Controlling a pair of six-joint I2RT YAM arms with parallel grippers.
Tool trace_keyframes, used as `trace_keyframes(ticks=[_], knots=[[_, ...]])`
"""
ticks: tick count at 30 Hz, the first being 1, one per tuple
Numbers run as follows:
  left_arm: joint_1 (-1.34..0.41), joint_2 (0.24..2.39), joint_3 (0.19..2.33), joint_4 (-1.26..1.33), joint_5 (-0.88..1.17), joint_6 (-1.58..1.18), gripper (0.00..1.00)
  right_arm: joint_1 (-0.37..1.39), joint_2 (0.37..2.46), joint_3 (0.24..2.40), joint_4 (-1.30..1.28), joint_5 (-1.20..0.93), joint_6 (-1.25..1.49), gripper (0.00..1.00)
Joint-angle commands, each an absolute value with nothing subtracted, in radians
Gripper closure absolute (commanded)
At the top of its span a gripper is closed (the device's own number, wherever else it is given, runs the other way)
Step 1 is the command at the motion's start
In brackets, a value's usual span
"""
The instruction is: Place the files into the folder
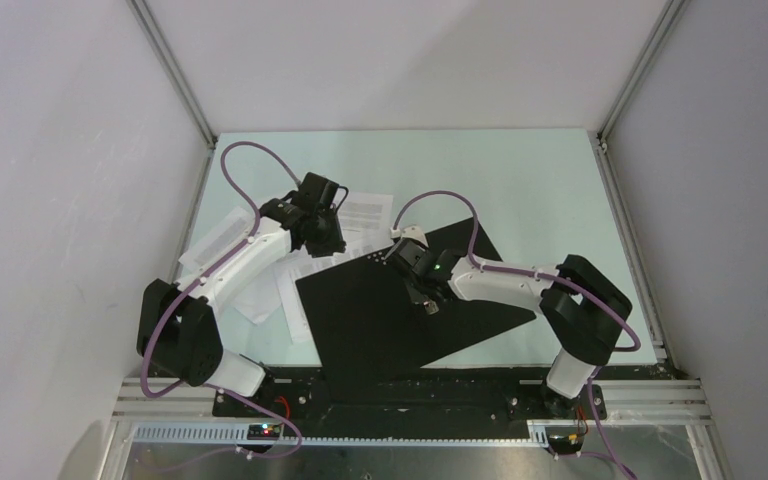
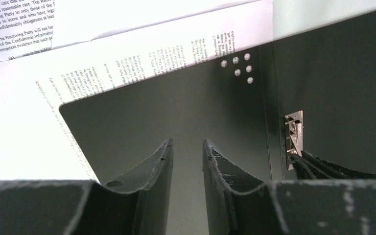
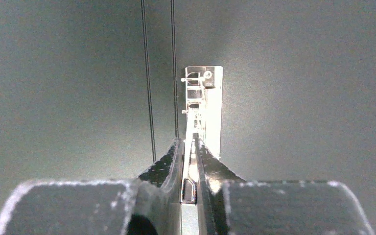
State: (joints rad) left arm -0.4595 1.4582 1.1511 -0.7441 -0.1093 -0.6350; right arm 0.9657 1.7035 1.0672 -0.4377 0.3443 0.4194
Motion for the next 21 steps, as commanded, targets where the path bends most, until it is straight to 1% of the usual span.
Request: trace_keyframes(ticks=[1, 4, 10, 21], knots=[[-0.451, 1.438, 1.160, -0.733, -0.112, -0.617, 0.67, 0.941, 1.601, 1.114, -0.550, 0.394, 0.484, 0.96], [-0.451, 1.433, 1.164, -0.733, -0.113, -0.615, 0.67, 0.887, 1.513, 1.114, -0.617, 0.410, 0.504, 1.00], [-0.451, 1.443, 1.182, -0.733, -0.107, -0.619, 0.66, 0.783, 1.380, 1.111, -0.717, 0.423, 0.488, 1.00], [-0.403, 1.529, 1.209, -0.735, -0.082, -0.661, 0.66, 0.528, 1.288, 1.107, -0.818, 0.431, 0.390, 1.00]])
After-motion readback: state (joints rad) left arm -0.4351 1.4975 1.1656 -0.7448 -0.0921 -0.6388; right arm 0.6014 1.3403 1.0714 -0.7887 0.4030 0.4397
